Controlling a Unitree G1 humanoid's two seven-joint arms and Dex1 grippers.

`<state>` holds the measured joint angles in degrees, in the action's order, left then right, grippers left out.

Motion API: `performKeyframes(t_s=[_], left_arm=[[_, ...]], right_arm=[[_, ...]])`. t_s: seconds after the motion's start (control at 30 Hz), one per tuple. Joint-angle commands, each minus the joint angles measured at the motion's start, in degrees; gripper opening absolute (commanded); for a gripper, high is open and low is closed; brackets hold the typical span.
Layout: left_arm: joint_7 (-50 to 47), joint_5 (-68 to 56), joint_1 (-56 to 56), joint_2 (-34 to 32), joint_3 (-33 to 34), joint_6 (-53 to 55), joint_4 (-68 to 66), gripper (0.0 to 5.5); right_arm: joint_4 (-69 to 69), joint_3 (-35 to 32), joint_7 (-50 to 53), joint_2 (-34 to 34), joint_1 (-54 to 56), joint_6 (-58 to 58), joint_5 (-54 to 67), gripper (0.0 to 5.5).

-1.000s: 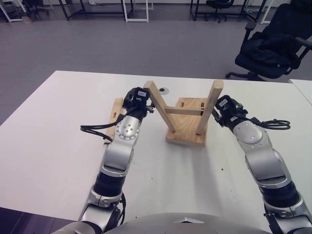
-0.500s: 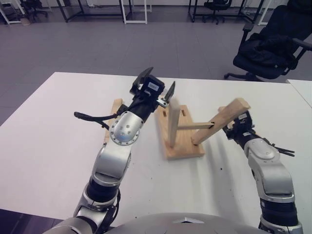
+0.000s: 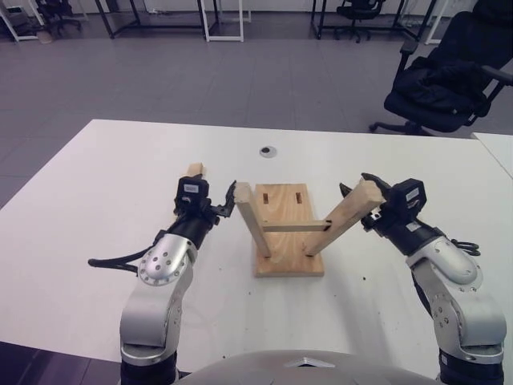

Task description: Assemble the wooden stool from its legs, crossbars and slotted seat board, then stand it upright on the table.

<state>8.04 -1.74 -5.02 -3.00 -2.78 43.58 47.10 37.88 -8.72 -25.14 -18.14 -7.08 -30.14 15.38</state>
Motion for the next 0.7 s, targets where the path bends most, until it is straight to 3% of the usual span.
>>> performKeyframes(t_s=[0.03,0.2,0.4,0.57,0.7], left_arm=[[-2.0,-2.6,-3.1,2.9,0.4,2.3,4.7,3.97],[-3.2,-13.6,-7.2,8.1,7.0,4.4,12.5,3.97],[-10.5,-25.2,-6.0,4.1,4.4,2.7,12.9,3.97],[-18.2,-32.2,-1.3,-2.6,1.3,3.4,12.9,3.97],[-22.4,-33.8,5.5,-6.1,-1.7,10.5,12.9,3.97]], right_arm=[[0.3,-1.1,5.7,0.3,-0.8,-1.5,-2.9,2.72],[12.7,-8.9,14.0,6.1,-4.3,-12.0,4.7,2.72],[21.9,-9.7,18.1,6.1,-3.7,-19.7,14.2,2.72],[22.1,-5.4,22.0,0.9,-2.9,-16.7,19.0,2.72],[22.1,1.9,25.3,-7.1,1.3,-14.2,16.0,2.72]])
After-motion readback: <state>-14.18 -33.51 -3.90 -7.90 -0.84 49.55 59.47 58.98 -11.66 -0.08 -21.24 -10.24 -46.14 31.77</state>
